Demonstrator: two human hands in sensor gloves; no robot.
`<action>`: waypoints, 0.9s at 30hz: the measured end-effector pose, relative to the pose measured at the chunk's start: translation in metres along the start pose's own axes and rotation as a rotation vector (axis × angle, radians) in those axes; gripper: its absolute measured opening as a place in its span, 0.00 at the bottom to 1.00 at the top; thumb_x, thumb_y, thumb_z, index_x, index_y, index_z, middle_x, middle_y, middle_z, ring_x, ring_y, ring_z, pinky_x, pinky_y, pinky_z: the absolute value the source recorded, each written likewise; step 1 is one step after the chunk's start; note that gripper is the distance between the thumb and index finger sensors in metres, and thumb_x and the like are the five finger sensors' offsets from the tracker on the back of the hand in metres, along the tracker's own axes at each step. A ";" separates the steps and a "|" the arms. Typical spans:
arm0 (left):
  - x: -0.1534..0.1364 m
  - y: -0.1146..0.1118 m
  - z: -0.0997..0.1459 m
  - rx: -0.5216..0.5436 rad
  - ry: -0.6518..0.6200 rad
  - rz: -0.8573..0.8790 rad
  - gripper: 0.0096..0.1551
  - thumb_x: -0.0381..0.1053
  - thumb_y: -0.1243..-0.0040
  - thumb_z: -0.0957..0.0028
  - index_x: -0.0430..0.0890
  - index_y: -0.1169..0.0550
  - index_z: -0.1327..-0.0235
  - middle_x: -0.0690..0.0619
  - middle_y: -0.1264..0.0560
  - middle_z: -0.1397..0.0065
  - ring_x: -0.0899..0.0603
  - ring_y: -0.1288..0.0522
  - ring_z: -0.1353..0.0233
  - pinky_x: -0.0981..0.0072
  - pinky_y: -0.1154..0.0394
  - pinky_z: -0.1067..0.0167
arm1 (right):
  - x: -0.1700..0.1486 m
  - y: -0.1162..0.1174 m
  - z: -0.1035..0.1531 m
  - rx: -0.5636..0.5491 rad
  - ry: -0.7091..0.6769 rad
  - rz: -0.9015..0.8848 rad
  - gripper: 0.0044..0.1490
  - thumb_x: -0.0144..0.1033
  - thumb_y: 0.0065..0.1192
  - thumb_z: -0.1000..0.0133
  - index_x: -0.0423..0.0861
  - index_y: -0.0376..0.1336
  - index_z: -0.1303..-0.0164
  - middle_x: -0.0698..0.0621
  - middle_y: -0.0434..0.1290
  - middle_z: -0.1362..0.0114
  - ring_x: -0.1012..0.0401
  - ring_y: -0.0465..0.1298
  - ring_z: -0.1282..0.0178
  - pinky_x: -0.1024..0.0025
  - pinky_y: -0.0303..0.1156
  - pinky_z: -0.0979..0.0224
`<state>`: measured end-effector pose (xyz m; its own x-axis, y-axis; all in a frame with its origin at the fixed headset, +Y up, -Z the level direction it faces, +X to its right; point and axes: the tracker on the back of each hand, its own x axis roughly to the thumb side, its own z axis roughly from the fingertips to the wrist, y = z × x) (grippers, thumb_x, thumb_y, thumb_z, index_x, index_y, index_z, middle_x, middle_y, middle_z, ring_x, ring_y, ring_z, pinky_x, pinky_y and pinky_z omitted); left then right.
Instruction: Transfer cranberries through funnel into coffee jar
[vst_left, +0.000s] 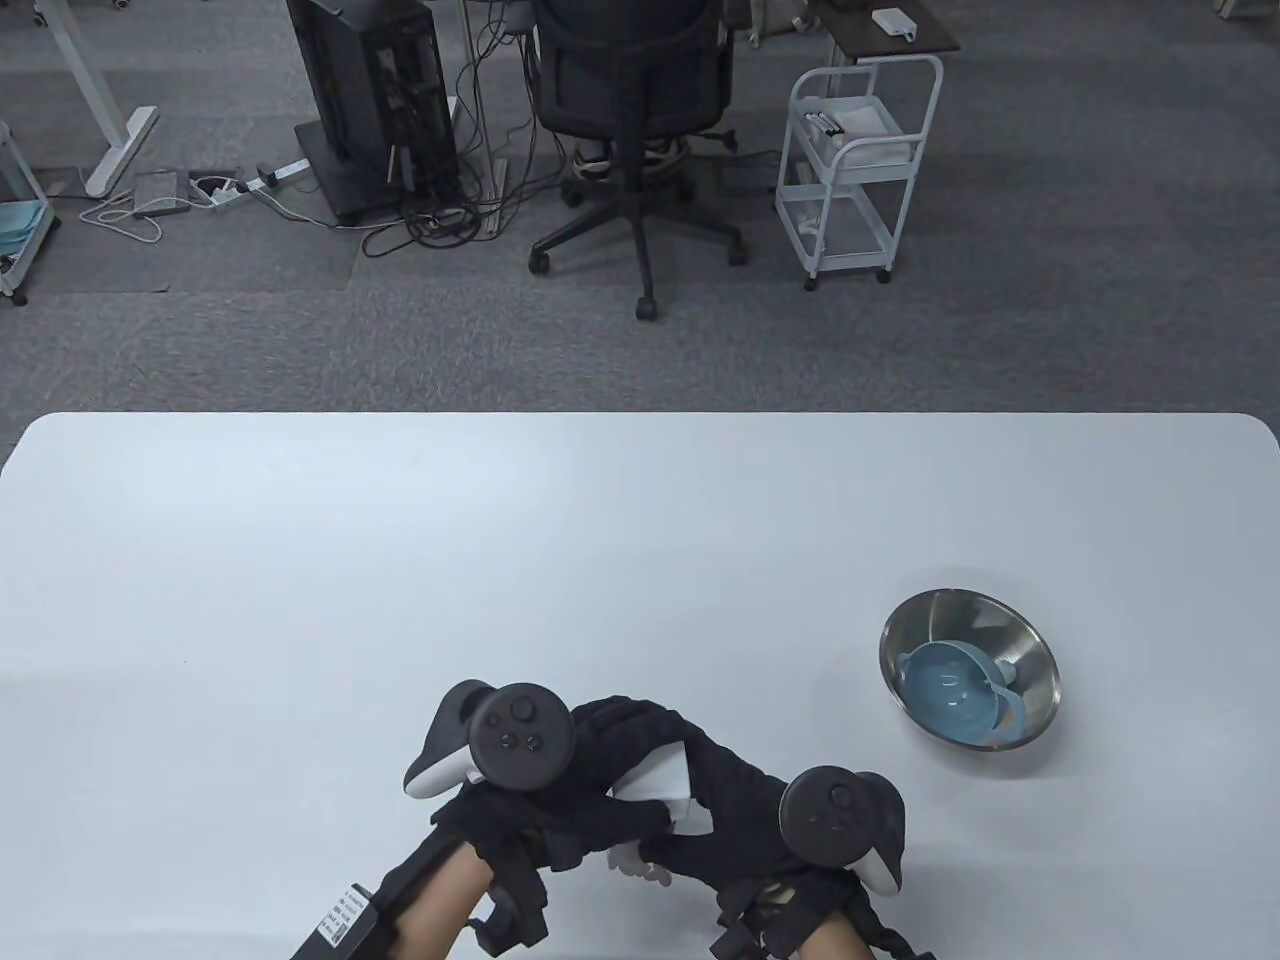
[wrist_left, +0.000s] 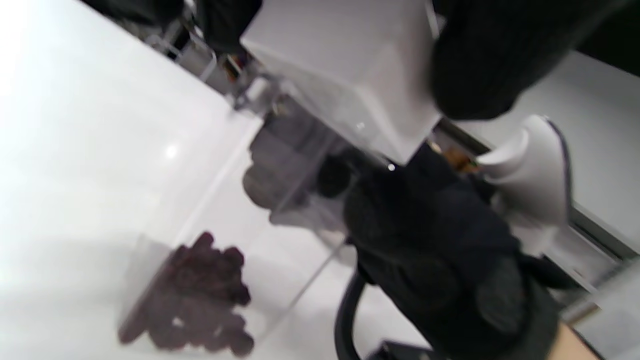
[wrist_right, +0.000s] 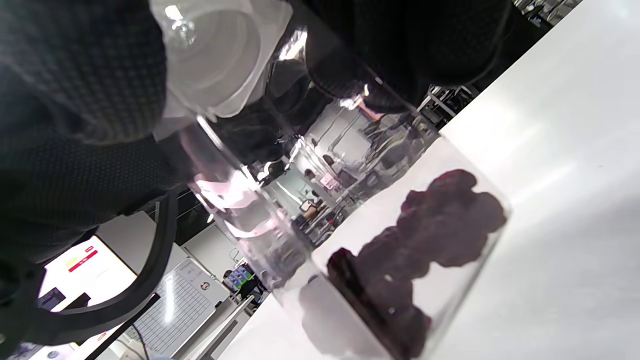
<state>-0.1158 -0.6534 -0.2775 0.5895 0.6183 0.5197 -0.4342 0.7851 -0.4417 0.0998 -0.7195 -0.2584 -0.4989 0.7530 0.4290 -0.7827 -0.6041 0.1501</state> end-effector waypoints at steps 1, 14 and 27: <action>0.003 0.000 0.002 0.052 0.035 -0.029 0.48 0.71 0.45 0.44 0.49 0.40 0.16 0.41 0.41 0.12 0.26 0.39 0.16 0.31 0.39 0.27 | 0.000 -0.001 0.000 -0.014 0.004 0.016 0.65 0.60 0.81 0.58 0.31 0.53 0.26 0.39 0.71 0.27 0.43 0.78 0.35 0.53 0.74 0.36; 0.042 -0.024 0.000 0.214 0.440 -0.361 0.60 0.81 0.55 0.47 0.39 0.41 0.16 0.32 0.36 0.18 0.29 0.24 0.30 0.44 0.27 0.35 | 0.009 -0.001 0.005 -0.167 0.081 0.261 0.65 0.62 0.78 0.57 0.30 0.53 0.27 0.38 0.71 0.28 0.43 0.78 0.36 0.52 0.74 0.37; 0.033 -0.021 -0.011 0.174 0.249 -0.253 0.49 0.67 0.42 0.42 0.39 0.39 0.17 0.31 0.38 0.18 0.28 0.26 0.30 0.41 0.30 0.32 | 0.010 -0.004 0.005 -0.158 0.072 0.243 0.65 0.63 0.80 0.59 0.30 0.56 0.29 0.39 0.74 0.31 0.44 0.80 0.39 0.52 0.75 0.38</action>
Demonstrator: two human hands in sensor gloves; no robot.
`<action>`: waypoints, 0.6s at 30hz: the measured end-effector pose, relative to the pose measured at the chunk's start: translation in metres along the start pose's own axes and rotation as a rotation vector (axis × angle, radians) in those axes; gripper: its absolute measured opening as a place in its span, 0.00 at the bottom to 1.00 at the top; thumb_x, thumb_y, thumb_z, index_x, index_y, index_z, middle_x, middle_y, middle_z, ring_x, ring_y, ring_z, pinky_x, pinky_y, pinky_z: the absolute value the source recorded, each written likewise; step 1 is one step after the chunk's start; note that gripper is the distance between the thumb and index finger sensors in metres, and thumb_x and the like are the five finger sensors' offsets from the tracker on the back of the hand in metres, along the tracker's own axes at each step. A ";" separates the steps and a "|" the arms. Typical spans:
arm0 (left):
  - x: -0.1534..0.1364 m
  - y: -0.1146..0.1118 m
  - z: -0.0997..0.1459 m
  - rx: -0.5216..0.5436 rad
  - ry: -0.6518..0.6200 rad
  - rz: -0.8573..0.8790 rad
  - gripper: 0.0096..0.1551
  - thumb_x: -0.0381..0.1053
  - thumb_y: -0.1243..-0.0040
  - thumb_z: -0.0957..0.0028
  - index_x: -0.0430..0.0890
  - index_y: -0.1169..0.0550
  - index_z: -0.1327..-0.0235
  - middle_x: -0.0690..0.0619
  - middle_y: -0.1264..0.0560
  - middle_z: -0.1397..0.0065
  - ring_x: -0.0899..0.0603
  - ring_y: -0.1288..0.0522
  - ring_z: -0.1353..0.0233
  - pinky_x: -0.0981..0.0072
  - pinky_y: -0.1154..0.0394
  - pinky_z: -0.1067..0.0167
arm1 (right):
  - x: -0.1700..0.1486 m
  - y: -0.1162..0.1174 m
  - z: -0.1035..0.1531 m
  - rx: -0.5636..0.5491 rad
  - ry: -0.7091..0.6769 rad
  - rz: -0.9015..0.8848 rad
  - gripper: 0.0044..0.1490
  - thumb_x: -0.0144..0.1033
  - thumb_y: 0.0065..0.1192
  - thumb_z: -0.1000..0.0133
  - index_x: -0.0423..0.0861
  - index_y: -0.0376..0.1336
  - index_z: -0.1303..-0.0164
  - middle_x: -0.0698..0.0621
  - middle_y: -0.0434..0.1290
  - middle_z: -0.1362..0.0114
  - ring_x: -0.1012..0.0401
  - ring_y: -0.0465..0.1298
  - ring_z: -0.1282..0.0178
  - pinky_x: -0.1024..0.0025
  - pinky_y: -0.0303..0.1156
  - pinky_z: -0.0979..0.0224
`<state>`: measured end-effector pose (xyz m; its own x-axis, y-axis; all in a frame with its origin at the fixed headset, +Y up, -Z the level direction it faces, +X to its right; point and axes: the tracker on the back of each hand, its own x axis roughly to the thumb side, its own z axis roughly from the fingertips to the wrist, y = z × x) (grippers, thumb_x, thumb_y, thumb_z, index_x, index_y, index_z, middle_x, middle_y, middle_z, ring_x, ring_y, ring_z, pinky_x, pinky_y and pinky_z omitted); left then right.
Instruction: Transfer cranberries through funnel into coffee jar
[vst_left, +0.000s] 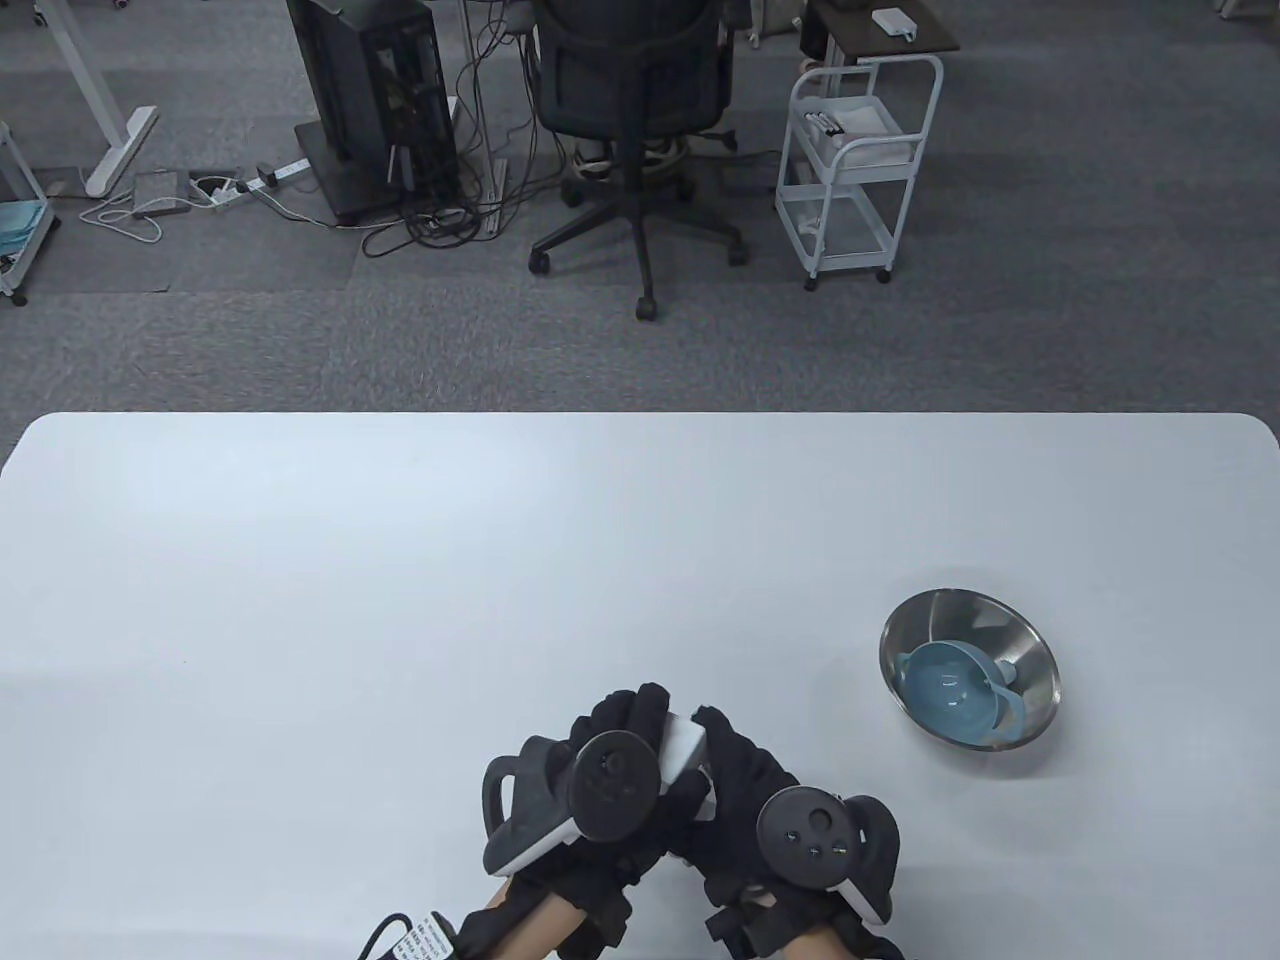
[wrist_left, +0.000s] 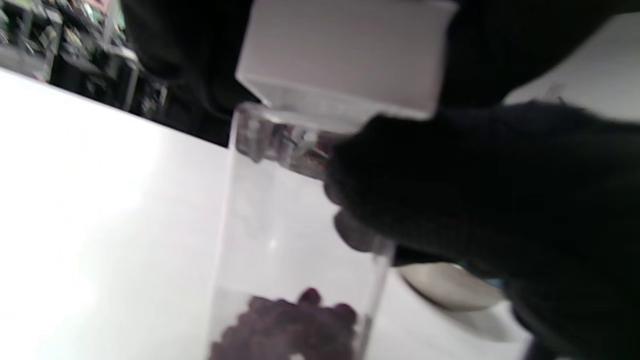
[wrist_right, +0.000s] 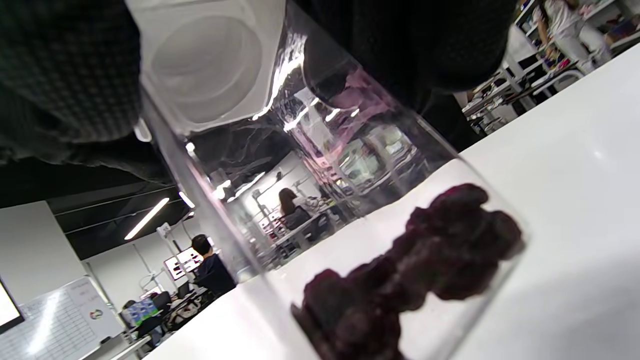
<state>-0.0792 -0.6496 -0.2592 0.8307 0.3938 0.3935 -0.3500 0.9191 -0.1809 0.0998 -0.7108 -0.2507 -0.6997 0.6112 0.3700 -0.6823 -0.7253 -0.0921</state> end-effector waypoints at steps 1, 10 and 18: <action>-0.003 0.002 -0.001 -0.015 -0.039 0.016 0.49 0.66 0.41 0.43 0.39 0.39 0.17 0.32 0.39 0.18 0.27 0.27 0.29 0.40 0.31 0.32 | -0.001 0.000 -0.001 0.007 -0.008 -0.017 0.65 0.63 0.80 0.59 0.30 0.56 0.29 0.39 0.74 0.31 0.44 0.80 0.39 0.52 0.75 0.38; -0.016 0.014 0.004 -0.060 -0.215 0.080 0.47 0.63 0.35 0.46 0.44 0.36 0.18 0.36 0.37 0.16 0.29 0.27 0.26 0.38 0.32 0.30 | 0.001 -0.003 -0.002 0.039 -0.099 -0.075 0.64 0.63 0.81 0.60 0.31 0.58 0.30 0.40 0.76 0.32 0.44 0.81 0.40 0.52 0.75 0.38; -0.024 0.023 0.005 -0.176 -0.304 0.093 0.46 0.63 0.33 0.48 0.49 0.36 0.18 0.42 0.37 0.14 0.31 0.30 0.22 0.30 0.39 0.26 | 0.000 0.001 -0.004 0.133 -0.163 -0.195 0.64 0.61 0.83 0.60 0.30 0.57 0.30 0.39 0.75 0.32 0.44 0.80 0.39 0.51 0.75 0.38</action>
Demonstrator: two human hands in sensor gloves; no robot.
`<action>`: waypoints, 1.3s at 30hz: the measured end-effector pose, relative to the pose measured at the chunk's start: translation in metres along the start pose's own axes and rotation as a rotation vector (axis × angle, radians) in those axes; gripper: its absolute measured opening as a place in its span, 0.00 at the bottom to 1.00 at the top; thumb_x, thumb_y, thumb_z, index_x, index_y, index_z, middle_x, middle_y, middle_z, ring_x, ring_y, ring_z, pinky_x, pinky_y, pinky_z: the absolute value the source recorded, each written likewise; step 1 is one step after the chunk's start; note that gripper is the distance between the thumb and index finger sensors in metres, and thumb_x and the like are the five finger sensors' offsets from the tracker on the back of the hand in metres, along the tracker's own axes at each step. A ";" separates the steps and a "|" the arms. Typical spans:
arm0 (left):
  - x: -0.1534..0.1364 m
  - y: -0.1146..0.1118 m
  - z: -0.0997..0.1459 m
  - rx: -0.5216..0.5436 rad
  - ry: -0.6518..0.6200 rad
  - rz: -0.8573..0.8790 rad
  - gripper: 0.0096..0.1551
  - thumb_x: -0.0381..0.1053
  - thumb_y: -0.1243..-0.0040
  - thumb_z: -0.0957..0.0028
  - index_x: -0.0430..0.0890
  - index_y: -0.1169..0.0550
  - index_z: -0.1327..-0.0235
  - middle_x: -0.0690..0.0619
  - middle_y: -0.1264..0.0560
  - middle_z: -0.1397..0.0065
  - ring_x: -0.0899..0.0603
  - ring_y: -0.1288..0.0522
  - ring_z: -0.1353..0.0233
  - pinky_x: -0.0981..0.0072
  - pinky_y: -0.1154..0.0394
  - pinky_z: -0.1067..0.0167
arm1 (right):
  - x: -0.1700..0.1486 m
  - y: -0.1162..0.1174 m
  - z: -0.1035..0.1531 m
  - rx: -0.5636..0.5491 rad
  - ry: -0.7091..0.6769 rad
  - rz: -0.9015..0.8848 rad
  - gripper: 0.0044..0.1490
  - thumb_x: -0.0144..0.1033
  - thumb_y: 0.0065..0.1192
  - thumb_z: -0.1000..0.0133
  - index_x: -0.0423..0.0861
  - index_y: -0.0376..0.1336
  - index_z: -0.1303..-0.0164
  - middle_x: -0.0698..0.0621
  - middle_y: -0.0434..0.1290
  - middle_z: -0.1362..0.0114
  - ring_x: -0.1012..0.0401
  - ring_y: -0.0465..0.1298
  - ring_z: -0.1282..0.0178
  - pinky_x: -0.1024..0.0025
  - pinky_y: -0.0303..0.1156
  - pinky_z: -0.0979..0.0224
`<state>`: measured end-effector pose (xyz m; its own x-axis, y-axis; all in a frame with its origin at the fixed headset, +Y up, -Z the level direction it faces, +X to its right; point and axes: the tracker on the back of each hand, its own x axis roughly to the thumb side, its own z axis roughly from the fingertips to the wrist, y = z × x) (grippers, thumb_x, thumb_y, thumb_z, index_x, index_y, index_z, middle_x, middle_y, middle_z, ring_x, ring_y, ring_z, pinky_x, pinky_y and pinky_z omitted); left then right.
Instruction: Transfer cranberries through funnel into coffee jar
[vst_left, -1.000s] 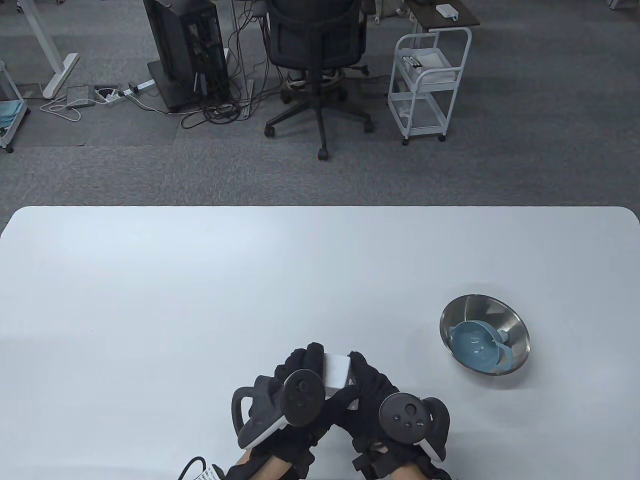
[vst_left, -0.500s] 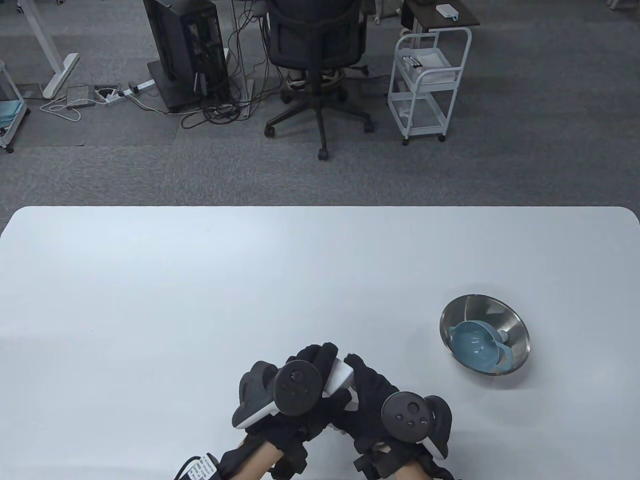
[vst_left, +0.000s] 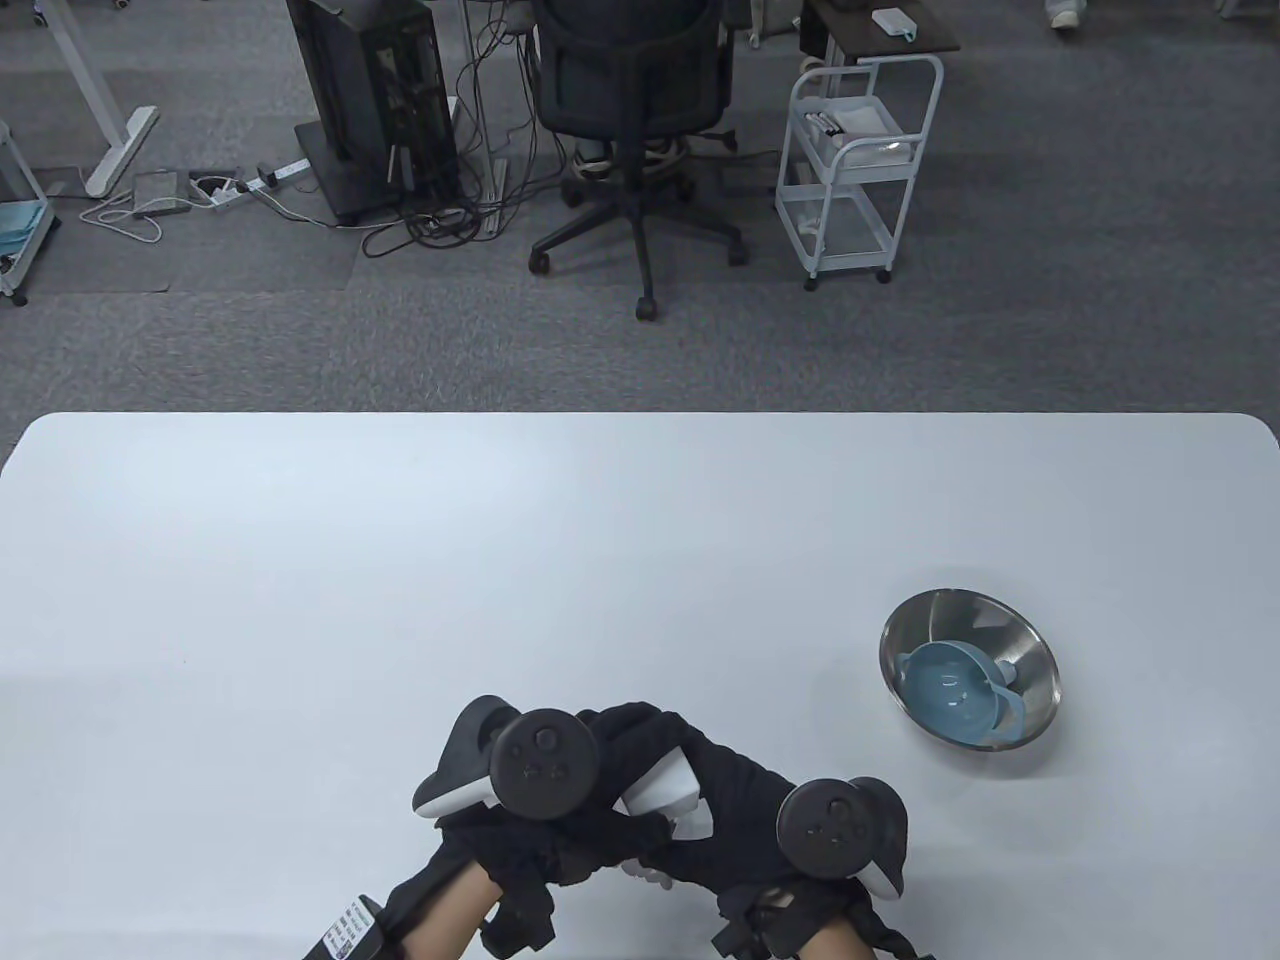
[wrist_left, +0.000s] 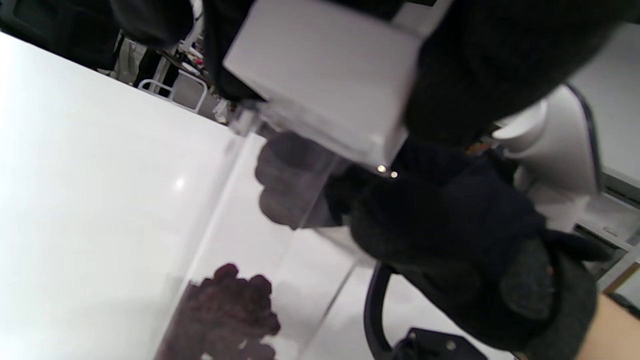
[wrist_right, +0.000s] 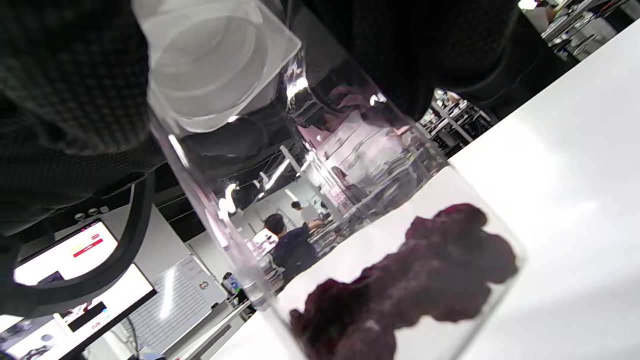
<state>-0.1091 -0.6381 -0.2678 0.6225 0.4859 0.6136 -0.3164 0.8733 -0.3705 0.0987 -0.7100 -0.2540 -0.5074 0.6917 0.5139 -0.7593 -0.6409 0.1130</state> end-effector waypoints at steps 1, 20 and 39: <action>-0.001 0.000 0.000 -0.010 -0.026 0.017 0.46 0.62 0.32 0.48 0.50 0.36 0.18 0.43 0.37 0.14 0.32 0.30 0.22 0.30 0.39 0.26 | 0.000 0.000 0.000 0.008 -0.006 -0.007 0.65 0.60 0.83 0.60 0.29 0.57 0.29 0.39 0.75 0.31 0.44 0.80 0.38 0.51 0.75 0.37; 0.018 -0.022 0.001 0.272 0.389 -0.147 0.58 0.80 0.53 0.47 0.40 0.38 0.17 0.35 0.30 0.22 0.30 0.21 0.33 0.46 0.25 0.38 | 0.003 -0.003 0.004 -0.164 0.124 0.222 0.66 0.63 0.80 0.59 0.30 0.55 0.28 0.39 0.74 0.30 0.44 0.79 0.38 0.52 0.75 0.37; -0.001 -0.021 -0.012 0.058 0.055 0.008 0.45 0.63 0.40 0.44 0.47 0.39 0.16 0.38 0.39 0.15 0.27 0.31 0.24 0.35 0.35 0.28 | -0.001 -0.003 0.000 -0.012 0.061 0.114 0.65 0.61 0.83 0.61 0.29 0.57 0.30 0.39 0.76 0.31 0.44 0.81 0.39 0.51 0.76 0.38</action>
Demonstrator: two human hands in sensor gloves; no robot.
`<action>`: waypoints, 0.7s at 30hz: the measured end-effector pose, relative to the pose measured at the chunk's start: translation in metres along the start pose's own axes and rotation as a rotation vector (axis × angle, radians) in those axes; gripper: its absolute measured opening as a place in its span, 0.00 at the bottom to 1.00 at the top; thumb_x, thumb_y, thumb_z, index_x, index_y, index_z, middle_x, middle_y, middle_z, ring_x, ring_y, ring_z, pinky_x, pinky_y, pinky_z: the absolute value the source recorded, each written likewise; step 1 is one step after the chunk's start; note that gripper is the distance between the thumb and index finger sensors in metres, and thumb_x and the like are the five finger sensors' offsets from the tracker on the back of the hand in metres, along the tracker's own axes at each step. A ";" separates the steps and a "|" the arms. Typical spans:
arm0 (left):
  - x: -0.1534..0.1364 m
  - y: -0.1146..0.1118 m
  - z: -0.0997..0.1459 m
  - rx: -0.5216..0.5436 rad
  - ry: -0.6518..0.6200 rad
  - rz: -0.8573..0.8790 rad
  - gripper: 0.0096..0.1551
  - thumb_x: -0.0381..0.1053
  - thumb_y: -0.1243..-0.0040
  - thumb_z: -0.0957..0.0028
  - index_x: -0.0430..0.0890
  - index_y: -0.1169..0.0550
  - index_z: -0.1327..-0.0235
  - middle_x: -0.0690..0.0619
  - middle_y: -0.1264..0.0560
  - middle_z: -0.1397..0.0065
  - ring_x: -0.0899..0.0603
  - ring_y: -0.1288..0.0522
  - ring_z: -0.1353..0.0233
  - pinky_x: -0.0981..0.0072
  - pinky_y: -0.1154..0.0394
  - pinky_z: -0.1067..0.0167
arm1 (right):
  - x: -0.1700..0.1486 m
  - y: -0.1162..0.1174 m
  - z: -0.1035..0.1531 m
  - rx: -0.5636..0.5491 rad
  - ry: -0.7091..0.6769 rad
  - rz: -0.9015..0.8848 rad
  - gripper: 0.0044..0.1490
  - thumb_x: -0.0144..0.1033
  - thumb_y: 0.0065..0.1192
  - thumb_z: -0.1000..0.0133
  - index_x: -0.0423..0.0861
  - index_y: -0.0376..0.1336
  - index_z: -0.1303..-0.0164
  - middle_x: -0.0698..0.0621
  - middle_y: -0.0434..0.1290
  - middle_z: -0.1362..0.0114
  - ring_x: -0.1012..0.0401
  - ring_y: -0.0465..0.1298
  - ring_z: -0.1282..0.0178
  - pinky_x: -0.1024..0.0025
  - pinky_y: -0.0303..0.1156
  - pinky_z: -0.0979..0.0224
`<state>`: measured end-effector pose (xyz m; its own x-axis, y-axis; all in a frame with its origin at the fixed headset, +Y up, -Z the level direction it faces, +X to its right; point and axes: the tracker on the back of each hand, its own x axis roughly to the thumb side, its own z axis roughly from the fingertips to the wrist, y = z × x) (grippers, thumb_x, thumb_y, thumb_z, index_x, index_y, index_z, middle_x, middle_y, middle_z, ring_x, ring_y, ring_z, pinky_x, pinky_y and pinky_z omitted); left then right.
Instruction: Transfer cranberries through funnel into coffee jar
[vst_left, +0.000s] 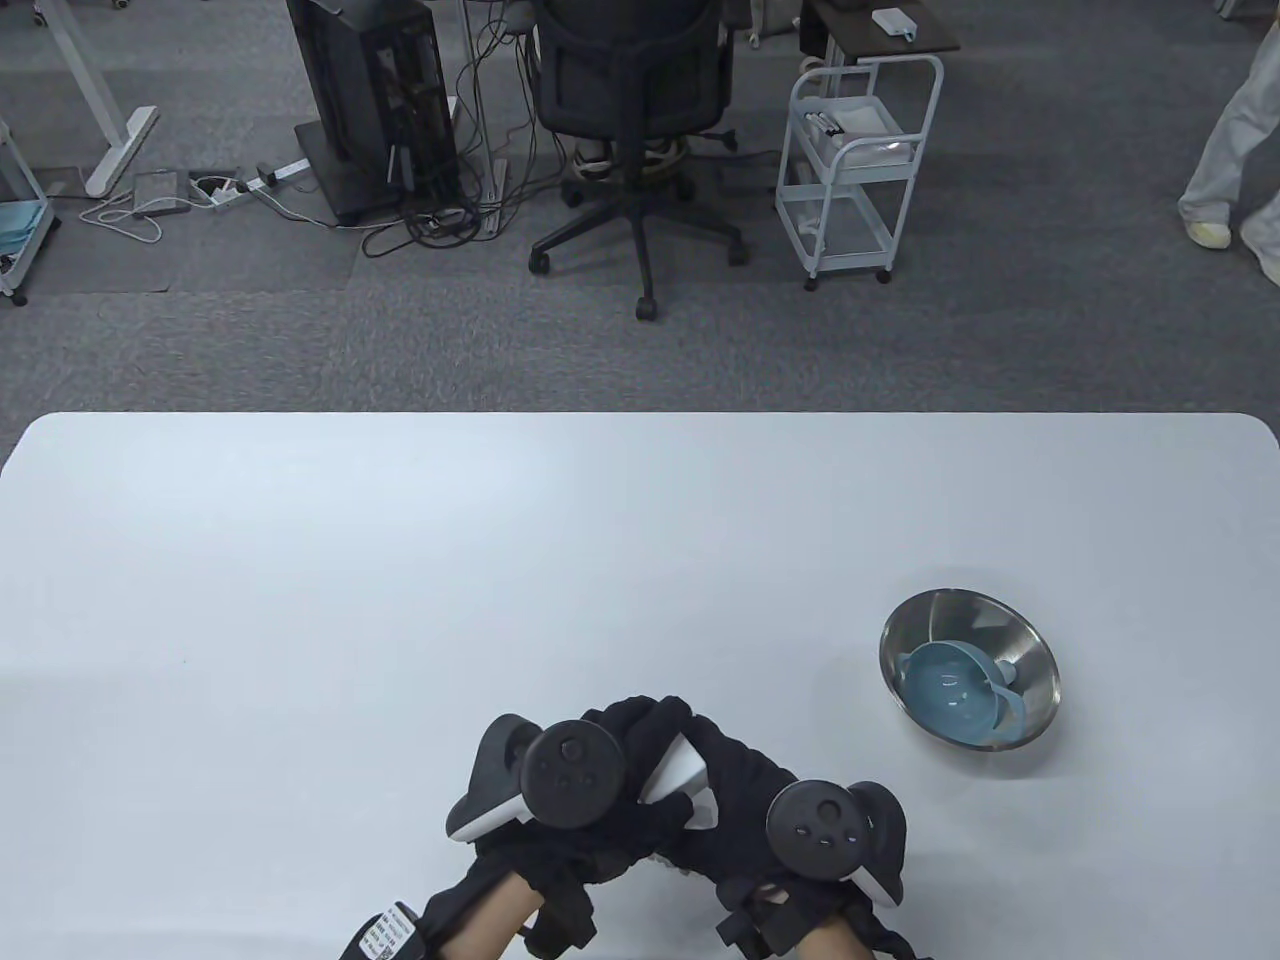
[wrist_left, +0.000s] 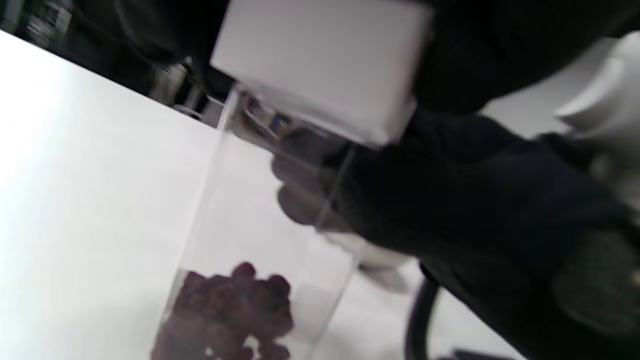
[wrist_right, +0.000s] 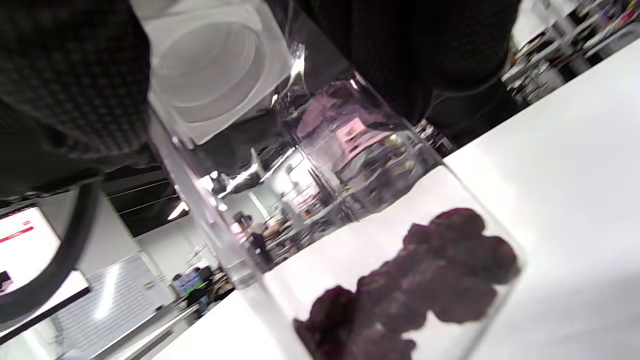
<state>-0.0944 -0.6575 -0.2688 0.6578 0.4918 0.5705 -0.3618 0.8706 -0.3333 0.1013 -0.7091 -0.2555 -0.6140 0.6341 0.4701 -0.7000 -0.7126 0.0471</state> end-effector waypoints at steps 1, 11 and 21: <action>-0.001 0.001 0.001 -0.028 -0.008 0.020 0.44 0.62 0.40 0.43 0.48 0.39 0.16 0.40 0.39 0.14 0.27 0.33 0.22 0.32 0.38 0.27 | -0.001 0.001 0.000 0.009 -0.003 -0.024 0.65 0.61 0.83 0.61 0.29 0.57 0.30 0.39 0.75 0.31 0.44 0.81 0.38 0.51 0.75 0.37; 0.001 0.007 0.008 0.094 0.042 0.016 0.46 0.69 0.47 0.42 0.48 0.40 0.15 0.39 0.43 0.12 0.24 0.39 0.17 0.30 0.39 0.27 | -0.001 0.000 0.001 -0.051 0.013 -0.023 0.66 0.60 0.82 0.59 0.30 0.54 0.28 0.39 0.73 0.28 0.44 0.79 0.35 0.51 0.74 0.35; 0.020 -0.007 0.010 0.230 0.316 -0.159 0.59 0.80 0.49 0.48 0.41 0.39 0.16 0.32 0.39 0.17 0.27 0.29 0.28 0.40 0.31 0.33 | 0.002 -0.002 0.004 -0.140 0.070 0.072 0.66 0.62 0.81 0.59 0.29 0.55 0.28 0.39 0.74 0.29 0.44 0.80 0.37 0.52 0.75 0.37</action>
<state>-0.0853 -0.6531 -0.2474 0.8749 0.3540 0.3306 -0.3538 0.9332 -0.0631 0.1031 -0.7076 -0.2513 -0.6847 0.6061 0.4049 -0.6945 -0.7111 -0.1100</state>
